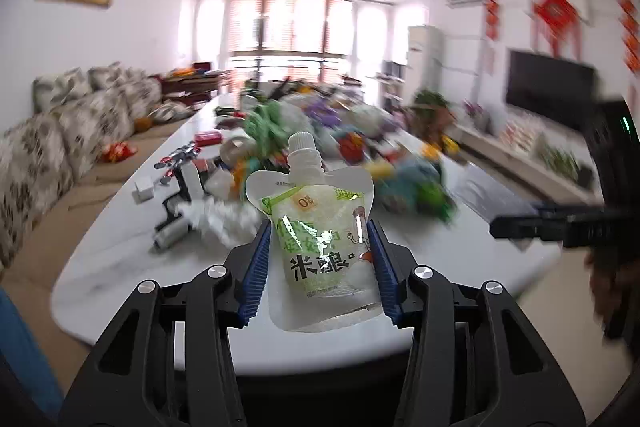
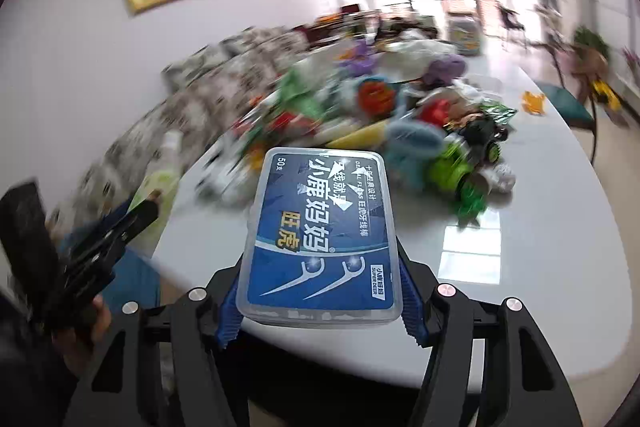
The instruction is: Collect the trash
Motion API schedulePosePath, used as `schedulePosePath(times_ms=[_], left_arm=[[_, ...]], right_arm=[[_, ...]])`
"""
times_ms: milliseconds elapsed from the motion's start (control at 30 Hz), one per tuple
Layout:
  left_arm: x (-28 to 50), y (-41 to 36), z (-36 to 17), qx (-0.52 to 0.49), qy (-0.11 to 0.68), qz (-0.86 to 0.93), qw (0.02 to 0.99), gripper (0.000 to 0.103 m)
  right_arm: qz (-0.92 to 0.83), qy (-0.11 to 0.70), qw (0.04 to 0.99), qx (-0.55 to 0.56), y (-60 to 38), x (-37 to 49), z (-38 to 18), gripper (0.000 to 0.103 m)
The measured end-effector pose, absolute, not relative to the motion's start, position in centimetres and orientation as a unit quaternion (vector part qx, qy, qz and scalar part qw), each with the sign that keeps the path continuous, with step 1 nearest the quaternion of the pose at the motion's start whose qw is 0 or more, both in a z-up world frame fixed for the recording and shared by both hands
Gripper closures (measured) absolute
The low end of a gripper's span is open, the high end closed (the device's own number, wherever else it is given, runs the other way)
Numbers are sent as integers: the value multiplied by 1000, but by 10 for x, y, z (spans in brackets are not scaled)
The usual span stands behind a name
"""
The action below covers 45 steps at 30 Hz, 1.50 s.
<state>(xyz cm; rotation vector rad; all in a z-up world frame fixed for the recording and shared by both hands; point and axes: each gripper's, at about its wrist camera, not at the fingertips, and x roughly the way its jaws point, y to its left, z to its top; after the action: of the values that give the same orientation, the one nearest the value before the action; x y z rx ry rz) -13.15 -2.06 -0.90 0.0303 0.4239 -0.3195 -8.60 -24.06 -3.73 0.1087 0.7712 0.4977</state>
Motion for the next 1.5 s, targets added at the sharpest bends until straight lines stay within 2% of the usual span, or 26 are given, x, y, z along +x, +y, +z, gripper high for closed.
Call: schedulePosePath(times_ms=[133, 267, 333, 367, 400, 433, 500, 533, 633, 700, 733, 800, 833, 933, 1033, 1067, 1167, 1200, 1233, 1267, 1300, 1367, 1500], left_arm=[[-179, -20, -59, 59, 287, -196, 936, 56], [-175, -19, -125, 60, 386, -197, 899, 55], [-156, -19, -171, 61, 452, -197, 868, 46], [-148, -21, -193, 67, 478, -200, 853, 32], [-139, -22, -214, 81, 493, -187, 846, 30], [-129, -23, -233, 99, 503, -171, 841, 27], [-109, -19, -271, 118, 536, -145, 823, 25], [-105, -15, -276, 113, 545, -141, 819, 25], [-116, 1, -244, 69, 528, -166, 830, 26], [-135, 12, -190, 47, 479, -197, 854, 26], [-143, 16, -162, 42, 450, -208, 867, 24], [-156, 23, -91, 45, 357, -224, 906, 12], [-157, 25, -71, 49, 321, -219, 920, 12], [-136, 28, -13, 38, 225, -190, 955, 11], [-86, 31, -1, -7, 221, -160, 962, 11], [-77, 28, -2, -21, 225, -160, 961, 11], [-43, 25, -10, -63, 251, -166, 952, 11], [-38, 23, -15, -65, 256, -161, 951, 11], [-38, 19, -18, -61, 260, -159, 951, 11], [-41, 15, -21, -54, 264, -157, 950, 11], [-46, 13, -28, -50, 265, -157, 950, 11], [-46, 1, -33, -37, 270, -160, 949, 11], [-43, -32, -28, -15, 271, -198, 942, 11]], right_arm=[[275, 441, 854, 21, -217, -132, -87, 41], [269, 520, 810, 12, -194, -128, -165, 41], [260, 545, 797, 13, -184, -116, -201, 40], [257, 562, 786, 13, -179, -106, -222, 38], [261, 587, 766, 8, -171, -93, -250, 22], [251, 600, 760, -9, -166, -84, -272, 17], [226, 613, 755, -62, -159, -74, -305, 20], [221, 624, 746, -70, -159, -74, -311, 29], [252, 606, 754, -26, -178, -93, -269, 31], [272, 566, 778, -9, -193, -105, -213, 27], [282, 536, 796, -2, -203, -108, -176, 22], [290, 469, 834, -2, -220, -103, -112, 15], [281, 431, 857, -11, -227, -93, -80, 9], [227, 342, 908, -80, -235, -45, -16, 7], [164, 306, 924, -159, -230, 21, -2, 8], [144, 309, 920, -195, -226, 49, -6, 9], [134, 335, 895, -263, -220, 91, -35, 28], [139, 345, 888, -271, -217, 103, -42, 40], [145, 356, 883, -270, -217, 111, -49, 62], [155, 374, 879, -253, -220, 126, -55, 73], [161, 376, 883, -230, -224, 129, -58, 90], [187, 373, 893, -167, -235, 119, -43, 91], [241, 304, 920, -55, -271, 64, 15, 91]])
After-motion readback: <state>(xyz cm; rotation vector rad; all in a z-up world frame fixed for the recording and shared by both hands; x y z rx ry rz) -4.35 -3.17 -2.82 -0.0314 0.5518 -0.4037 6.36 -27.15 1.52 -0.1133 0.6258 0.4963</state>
